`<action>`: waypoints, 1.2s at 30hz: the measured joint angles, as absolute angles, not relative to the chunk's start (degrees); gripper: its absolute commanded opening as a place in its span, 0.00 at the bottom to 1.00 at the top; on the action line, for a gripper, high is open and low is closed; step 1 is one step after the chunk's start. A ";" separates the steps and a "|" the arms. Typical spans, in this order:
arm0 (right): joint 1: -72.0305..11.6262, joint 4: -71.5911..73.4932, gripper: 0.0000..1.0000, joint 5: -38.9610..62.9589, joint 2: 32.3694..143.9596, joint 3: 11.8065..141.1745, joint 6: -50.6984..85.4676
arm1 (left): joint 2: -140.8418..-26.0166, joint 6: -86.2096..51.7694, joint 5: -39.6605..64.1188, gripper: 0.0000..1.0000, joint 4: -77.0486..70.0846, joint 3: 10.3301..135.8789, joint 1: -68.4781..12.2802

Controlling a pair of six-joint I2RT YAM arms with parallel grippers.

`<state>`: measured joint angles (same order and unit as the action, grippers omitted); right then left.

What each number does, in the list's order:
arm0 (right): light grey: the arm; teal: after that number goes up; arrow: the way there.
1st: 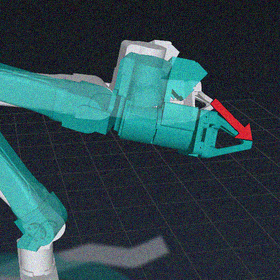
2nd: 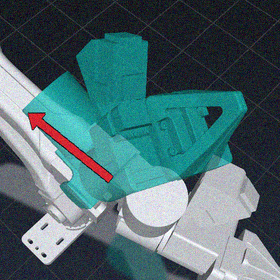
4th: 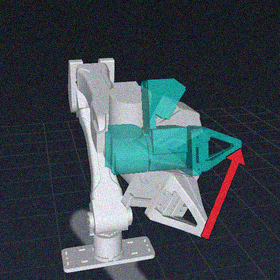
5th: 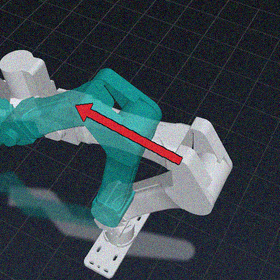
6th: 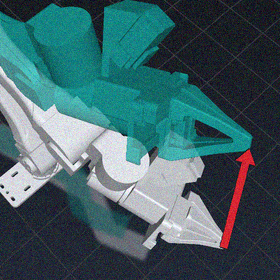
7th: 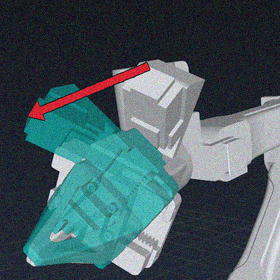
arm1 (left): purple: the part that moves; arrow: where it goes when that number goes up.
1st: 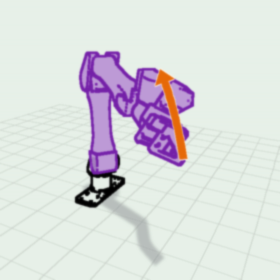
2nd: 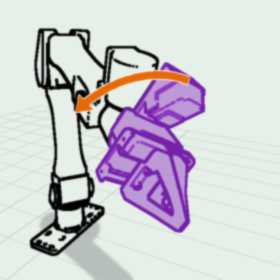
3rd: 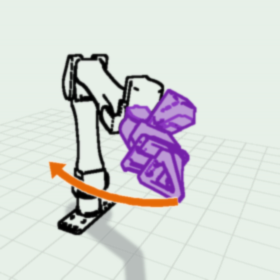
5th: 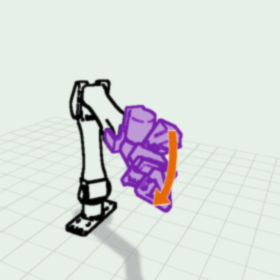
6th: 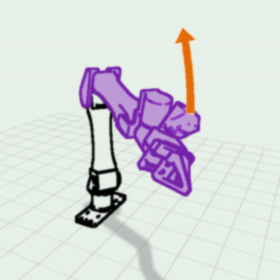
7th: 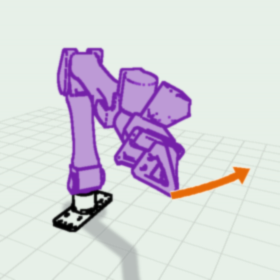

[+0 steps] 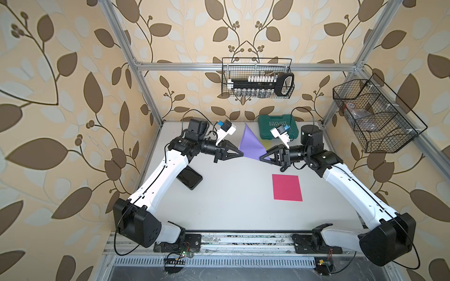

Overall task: Fold the square paper diagonally
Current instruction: Fold the paper.

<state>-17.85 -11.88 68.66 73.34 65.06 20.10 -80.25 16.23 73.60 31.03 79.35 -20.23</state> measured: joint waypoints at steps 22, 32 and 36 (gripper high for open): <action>-19.05 -3.18 0.00 66.59 77.19 68.99 26.68 | -81.52 16.47 72.86 0.00 32.86 79.35 -21.08; -19.18 -1.89 0.03 66.92 77.30 69.58 27.42 | -81.52 16.23 69.89 0.00 32.82 79.35 -21.08; -19.27 -1.83 0.19 66.89 77.30 69.71 27.46 | -81.49 15.97 68.60 0.00 32.82 79.35 -21.08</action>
